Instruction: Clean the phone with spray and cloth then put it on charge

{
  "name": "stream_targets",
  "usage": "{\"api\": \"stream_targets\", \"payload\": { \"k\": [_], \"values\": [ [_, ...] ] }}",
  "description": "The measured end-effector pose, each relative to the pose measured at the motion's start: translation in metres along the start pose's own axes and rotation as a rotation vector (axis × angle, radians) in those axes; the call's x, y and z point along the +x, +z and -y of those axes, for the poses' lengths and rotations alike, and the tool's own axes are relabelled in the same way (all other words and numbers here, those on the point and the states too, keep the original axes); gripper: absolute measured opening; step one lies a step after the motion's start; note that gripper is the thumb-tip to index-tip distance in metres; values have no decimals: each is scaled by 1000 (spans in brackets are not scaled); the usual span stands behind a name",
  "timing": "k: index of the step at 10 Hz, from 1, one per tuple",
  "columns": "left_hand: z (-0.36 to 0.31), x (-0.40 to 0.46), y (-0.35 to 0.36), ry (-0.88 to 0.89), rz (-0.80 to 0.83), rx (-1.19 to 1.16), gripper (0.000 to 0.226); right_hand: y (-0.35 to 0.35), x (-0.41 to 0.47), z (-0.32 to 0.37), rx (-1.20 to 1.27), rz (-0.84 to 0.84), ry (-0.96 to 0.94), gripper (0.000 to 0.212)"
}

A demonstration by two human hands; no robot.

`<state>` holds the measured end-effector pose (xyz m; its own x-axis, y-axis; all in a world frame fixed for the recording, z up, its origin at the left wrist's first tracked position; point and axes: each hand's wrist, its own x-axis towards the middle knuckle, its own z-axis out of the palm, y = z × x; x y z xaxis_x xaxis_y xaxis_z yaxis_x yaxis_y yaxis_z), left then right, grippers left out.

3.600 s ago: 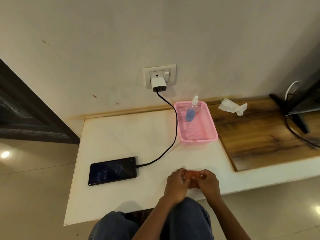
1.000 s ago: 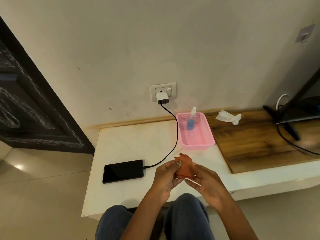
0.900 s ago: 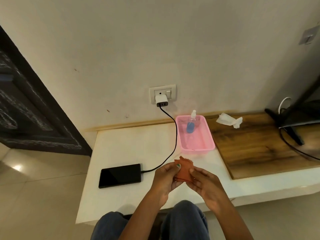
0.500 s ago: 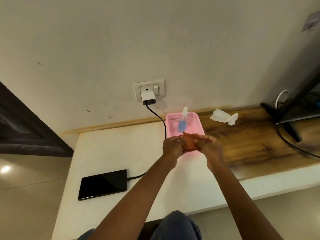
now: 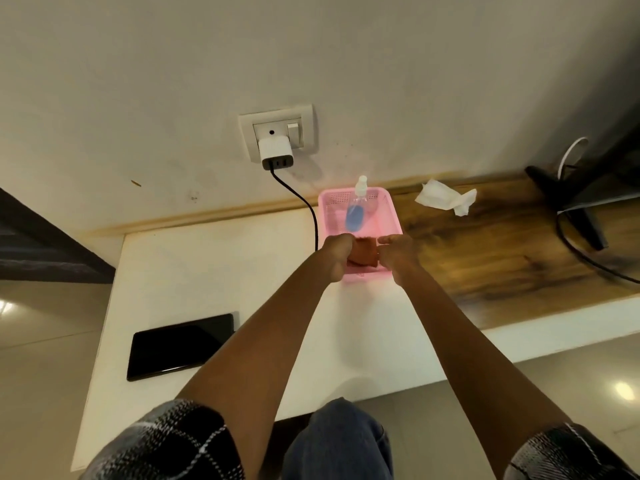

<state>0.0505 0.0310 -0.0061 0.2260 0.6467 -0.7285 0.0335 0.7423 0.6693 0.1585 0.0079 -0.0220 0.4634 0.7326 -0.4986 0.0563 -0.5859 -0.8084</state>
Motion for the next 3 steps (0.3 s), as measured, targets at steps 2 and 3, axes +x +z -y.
{"api": "stream_targets", "payload": {
  "k": [2,3],
  "values": [
    [4,0,-4,21,-52,68,28,6,-1,-5,-20,-126,-62,28],
    [7,-8,-5,66,-77,69,20,6,-11,-10,-80,-218,-177,28]
  ]
}}
